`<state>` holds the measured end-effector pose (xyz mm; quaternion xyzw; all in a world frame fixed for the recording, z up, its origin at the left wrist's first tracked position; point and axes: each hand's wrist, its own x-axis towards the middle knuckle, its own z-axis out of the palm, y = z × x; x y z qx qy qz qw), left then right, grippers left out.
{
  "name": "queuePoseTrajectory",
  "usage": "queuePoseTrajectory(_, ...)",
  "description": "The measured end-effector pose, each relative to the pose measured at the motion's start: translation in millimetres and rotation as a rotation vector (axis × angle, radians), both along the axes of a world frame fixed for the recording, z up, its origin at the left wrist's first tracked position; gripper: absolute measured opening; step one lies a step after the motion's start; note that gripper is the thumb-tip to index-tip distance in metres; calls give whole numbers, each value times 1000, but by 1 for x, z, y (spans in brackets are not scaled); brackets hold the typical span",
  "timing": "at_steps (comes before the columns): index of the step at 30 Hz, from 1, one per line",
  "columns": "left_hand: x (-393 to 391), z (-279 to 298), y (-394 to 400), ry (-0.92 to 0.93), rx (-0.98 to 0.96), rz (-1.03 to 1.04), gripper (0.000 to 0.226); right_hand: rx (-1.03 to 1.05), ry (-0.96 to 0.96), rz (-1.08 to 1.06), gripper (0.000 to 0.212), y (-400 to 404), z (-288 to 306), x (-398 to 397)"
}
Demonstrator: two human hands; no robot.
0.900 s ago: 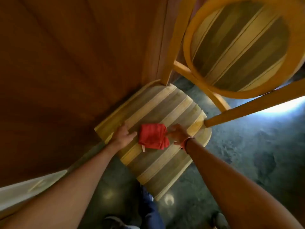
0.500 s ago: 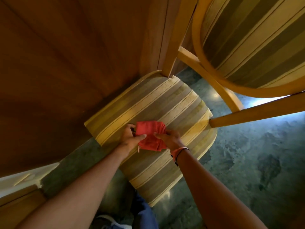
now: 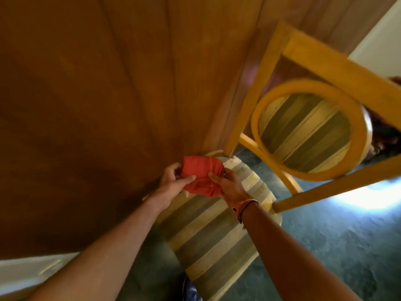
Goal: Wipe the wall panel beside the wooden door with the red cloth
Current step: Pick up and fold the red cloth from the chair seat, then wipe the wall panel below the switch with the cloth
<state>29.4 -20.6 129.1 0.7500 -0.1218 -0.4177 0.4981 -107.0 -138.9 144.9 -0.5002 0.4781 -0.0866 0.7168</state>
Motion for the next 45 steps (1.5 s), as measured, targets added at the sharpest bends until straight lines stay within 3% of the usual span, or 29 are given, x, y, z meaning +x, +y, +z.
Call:
queuePoseTrajectory(11, 85, 244, 114, -384, -382, 40, 47, -331, -325, 113, 38, 83, 236, 95)
queuePoseTrajectory(15, 97, 330, 170, -479, -514, 87, 42, -399, -485, 198, 23, 129, 318, 119)
queuePoseTrajectory(20, 95, 415, 249, -654, -601, 202, 41, -458, -630, 265, 37, 193, 398, 147)
queuePoseTrajectory(23, 97, 450, 298, -742, -608, 284, 41, -503, -672, 322, 36, 234, 434, 167)
queuePoseTrajectory(27, 99, 485, 363, -833, -610, 406, 41, -576, -750, 421, 15, 294, 470, 186)
queuePoseTrajectory(35, 96, 525, 469, -1044, -587, 664, 52, -681, -923, 583, 9, 398, 516, 217)
queuePoseTrajectory(41, 98, 546, 523, -1412, -457, 946, 60, -770, -991, 578, 41, 471, 543, 233)
queuePoseTrajectory(45, 111, 556, 542, -1673, -200, 1078, 48, -806, -1026, 520, 43, 512, 563, 253)
